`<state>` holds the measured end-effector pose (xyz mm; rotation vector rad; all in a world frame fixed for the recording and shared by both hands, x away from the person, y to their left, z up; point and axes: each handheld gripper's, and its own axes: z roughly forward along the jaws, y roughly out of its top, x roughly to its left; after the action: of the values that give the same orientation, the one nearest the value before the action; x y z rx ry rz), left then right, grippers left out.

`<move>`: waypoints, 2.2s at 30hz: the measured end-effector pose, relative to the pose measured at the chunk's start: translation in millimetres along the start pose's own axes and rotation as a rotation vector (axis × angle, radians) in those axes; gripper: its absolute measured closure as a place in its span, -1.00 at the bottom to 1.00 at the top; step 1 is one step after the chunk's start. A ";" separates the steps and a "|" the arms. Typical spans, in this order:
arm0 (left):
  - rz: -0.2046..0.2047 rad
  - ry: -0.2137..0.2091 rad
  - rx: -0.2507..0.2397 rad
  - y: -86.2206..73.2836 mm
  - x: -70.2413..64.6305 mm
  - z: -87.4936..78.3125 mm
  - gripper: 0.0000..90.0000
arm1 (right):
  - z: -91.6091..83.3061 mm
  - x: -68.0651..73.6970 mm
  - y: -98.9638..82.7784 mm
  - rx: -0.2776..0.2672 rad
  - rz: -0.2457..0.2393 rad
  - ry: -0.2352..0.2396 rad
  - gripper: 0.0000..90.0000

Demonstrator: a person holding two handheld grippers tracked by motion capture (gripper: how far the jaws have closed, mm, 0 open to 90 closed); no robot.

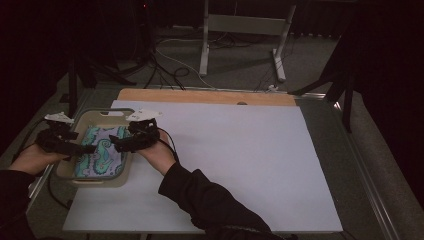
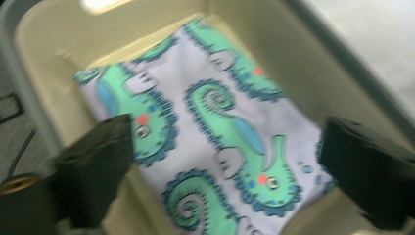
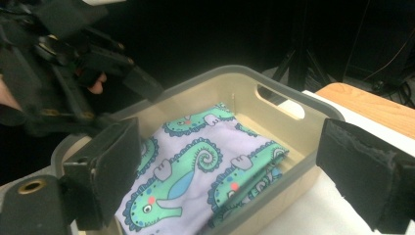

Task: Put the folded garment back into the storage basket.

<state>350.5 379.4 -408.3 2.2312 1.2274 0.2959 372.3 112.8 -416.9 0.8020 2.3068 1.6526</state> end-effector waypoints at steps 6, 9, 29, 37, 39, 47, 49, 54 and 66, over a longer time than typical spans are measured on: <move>0.012 -0.014 -0.038 7.9 -10.2 -2.4 -1.00 | -8.0 -9.7 -1.4 0.006 -0.010 0.013 -0.80; 0.014 -0.019 -0.061 12.3 -15.9 -4.5 -1.00 | -13.4 -14.5 -1.7 0.010 -0.014 0.015 -0.80; 0.127 -0.140 -0.130 48.2 -71.1 10.5 -1.00 | -54.6 -54.5 -3.9 0.029 -0.033 -0.006 -0.80; 0.151 -0.175 -0.148 63.1 -89.7 14.1 -1.00 | -70.9 -71.8 -2.8 0.044 -0.055 -0.041 -0.80; 0.170 -0.180 -0.156 66.2 -96.0 14.5 -1.00 | -74.5 -75.4 -2.9 0.050 -0.058 -0.049 -0.80; 0.204 -0.206 -0.204 75.7 -125.7 17.0 -1.00 | -92.6 -89.3 -4.7 0.059 -0.081 -0.063 -0.80; 0.215 -0.213 -0.206 76.8 -134.4 19.1 -1.00 | -98.0 -93.4 -6.1 0.061 -0.087 -0.068 -0.80; 0.247 -0.231 -0.204 82.1 -156.0 28.5 -1.00 | -110.7 -102.4 -12.0 0.060 -0.074 -0.072 -0.80; 0.327 -0.301 -0.214 89.6 -201.5 54.2 -1.00 | -139.3 -116.8 -37.6 0.071 -0.069 -0.068 -0.80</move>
<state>326.0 154.7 -385.1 2.1845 0.6432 0.1951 395.0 -71.4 -419.3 0.7710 2.3307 1.4995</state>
